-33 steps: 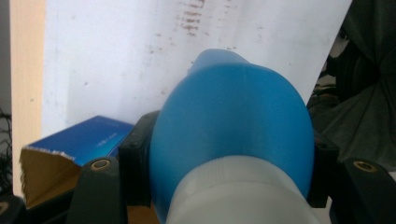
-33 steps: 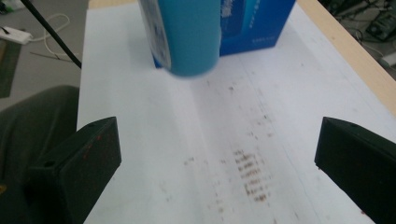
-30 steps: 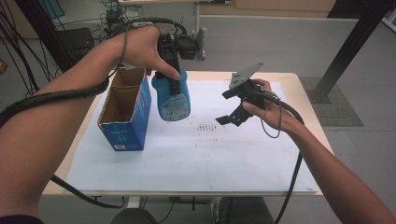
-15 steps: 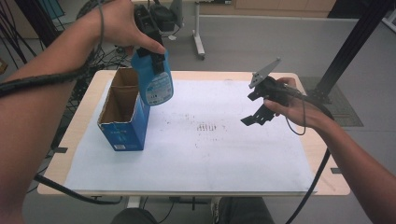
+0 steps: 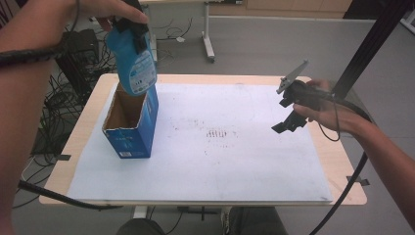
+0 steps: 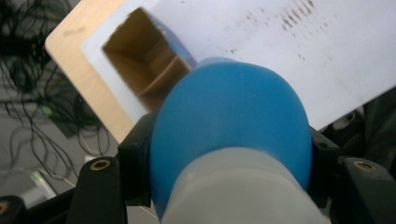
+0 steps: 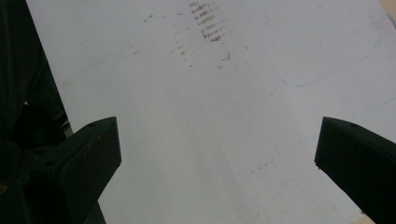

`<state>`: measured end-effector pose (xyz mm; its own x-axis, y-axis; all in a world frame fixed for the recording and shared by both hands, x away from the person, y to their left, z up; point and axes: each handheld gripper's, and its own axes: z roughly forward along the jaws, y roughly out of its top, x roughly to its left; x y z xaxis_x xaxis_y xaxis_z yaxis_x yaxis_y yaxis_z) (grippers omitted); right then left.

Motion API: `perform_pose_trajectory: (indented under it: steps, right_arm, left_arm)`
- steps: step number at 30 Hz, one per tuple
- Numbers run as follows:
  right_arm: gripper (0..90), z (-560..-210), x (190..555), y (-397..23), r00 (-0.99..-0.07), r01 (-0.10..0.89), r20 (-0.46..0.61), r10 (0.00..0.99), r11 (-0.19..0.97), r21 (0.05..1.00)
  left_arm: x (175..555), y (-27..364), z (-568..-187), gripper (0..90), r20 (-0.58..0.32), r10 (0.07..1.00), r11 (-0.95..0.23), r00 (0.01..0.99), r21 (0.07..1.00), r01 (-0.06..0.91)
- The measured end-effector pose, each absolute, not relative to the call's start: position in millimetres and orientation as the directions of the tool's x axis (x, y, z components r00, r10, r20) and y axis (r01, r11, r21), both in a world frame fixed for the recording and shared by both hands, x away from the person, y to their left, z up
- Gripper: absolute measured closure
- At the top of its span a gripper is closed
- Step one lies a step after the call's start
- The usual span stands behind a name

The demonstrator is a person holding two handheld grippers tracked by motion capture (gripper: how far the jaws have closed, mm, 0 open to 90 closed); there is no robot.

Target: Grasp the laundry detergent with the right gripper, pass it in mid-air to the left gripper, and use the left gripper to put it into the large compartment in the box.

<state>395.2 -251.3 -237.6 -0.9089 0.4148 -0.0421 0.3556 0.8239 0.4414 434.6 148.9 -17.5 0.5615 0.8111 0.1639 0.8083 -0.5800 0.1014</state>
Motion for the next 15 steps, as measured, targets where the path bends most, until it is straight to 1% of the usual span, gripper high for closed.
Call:
perform_pose_trajectory:
  steps: [1,2,4,9,15]
  right_arm:
    - [0.3,-236.5,394.8,-252.3,-0.909,0.355,-0.045,0.415,0.826,0.437]
    - [0.3,-235.3,394.2,-253.3,-0.907,0.358,-0.049,0.417,0.828,0.431]
    - [0.3,-231.6,393.0,-256.3,-0.906,0.357,-0.061,0.419,0.834,0.420]
    - [0.3,-225.3,390.1,-259.9,-0.904,0.359,-0.081,0.420,0.848,0.390]
    - [0.3,-218.6,386.9,-263.7,-0.900,0.364,-0.095,0.426,0.852,0.376]
  left_arm:
    - [435.1,151.9,-14.9,37.1,0.163,0.825,-0.560,0.542,0.106,0.821]
    - [435.1,157.2,-10.6,37.1,0.164,0.851,-0.519,0.498,0.118,0.847]
    - [435.7,162.6,-7.0,37.1,0.165,0.873,-0.481,0.459,0.134,0.867]
    - [437.6,177.2,-0.1,37.0,0.155,0.935,-0.343,0.320,0.161,0.925]
    - [440.1,191.1,-2.1,37.0,0.096,0.978,-0.201,0.187,0.169,0.965]
